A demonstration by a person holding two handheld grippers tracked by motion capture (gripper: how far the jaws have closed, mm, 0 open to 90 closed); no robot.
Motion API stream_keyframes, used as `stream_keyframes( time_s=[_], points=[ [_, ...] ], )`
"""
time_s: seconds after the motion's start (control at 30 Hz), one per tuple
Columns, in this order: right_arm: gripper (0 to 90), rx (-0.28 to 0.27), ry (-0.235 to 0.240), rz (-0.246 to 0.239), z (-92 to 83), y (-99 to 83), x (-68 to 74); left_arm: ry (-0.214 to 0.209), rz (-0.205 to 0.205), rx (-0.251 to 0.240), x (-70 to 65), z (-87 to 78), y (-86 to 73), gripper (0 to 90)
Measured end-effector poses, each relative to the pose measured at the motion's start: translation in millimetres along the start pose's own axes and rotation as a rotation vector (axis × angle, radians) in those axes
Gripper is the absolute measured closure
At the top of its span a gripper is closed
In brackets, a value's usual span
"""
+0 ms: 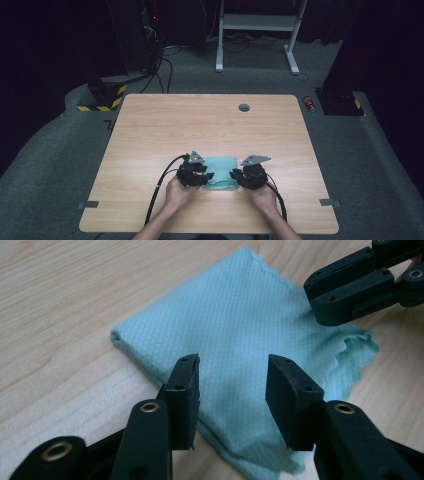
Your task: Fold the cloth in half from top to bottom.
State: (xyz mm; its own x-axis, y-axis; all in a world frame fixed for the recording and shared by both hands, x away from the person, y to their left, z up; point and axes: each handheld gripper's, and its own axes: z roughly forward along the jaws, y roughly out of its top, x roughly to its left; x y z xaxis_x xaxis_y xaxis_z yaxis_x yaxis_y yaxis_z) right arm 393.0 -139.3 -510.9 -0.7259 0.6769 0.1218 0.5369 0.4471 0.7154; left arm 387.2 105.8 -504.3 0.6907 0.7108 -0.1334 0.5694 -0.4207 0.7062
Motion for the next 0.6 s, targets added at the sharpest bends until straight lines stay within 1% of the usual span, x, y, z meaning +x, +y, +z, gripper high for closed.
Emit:
stream_keyframes(
  time_s=[0.03,0.13,0.17,0.23,0.27,0.3,0.37,0.43,0.53,0.6],
  points=[
    [75.1,0.002,0.0,-0.011,0.0,-2.1,1.3,-0.006,0.001,-0.003,-1.3,-1.4,-1.5,56.2],
    [71.9,0.006,-0.002,-0.021,-0.6,-8.0,5.0,-0.005,0.007,0.0,-6.4,-5.5,-5.5,54.7],
    [70.8,0.012,-0.002,-0.022,-0.9,-9.2,5.7,-0.002,0.013,0.001,-8.8,-6.7,-7.9,54.6],
    [67.1,0.004,-0.011,-0.039,-1.7,-11.7,7.9,0.005,0.031,0.01,-11.0,-7.6,-11.9,54.2],
    [64.9,0.003,-0.013,-0.04,-2.0,-12.5,8.8,0.016,0.043,0.021,-12.0,-7.7,-16.1,54.1],
    [62.5,-0.001,-0.016,-0.052,-2.5,-14.0,9.9,0.014,0.039,0.028,-12.4,-7.7,-18.2,54.0],
    [60.7,-0.008,-0.024,-0.073,-2.7,-15.6,11.0,0.023,0.044,0.037,-12.0,-8.1,-23.2,53.8],
    [59.2,-0.01,-0.035,-0.085,-2.9,-16.8,11.7,0.022,0.04,0.03,-10.9,-10.3,-25.9,53.9],
    [57.4,-0.007,-0.06,-0.097,-2.6,-18.7,13.4,0.031,0.047,0.026,-10.2,-12.6,-28.5,53.8],
    [56.8,-0.011,-0.052,-0.084,-3.4,-20.0,12.1,0.035,0.046,0.022,-10.4,-15.0,-31.6,53.8]
  ],
)
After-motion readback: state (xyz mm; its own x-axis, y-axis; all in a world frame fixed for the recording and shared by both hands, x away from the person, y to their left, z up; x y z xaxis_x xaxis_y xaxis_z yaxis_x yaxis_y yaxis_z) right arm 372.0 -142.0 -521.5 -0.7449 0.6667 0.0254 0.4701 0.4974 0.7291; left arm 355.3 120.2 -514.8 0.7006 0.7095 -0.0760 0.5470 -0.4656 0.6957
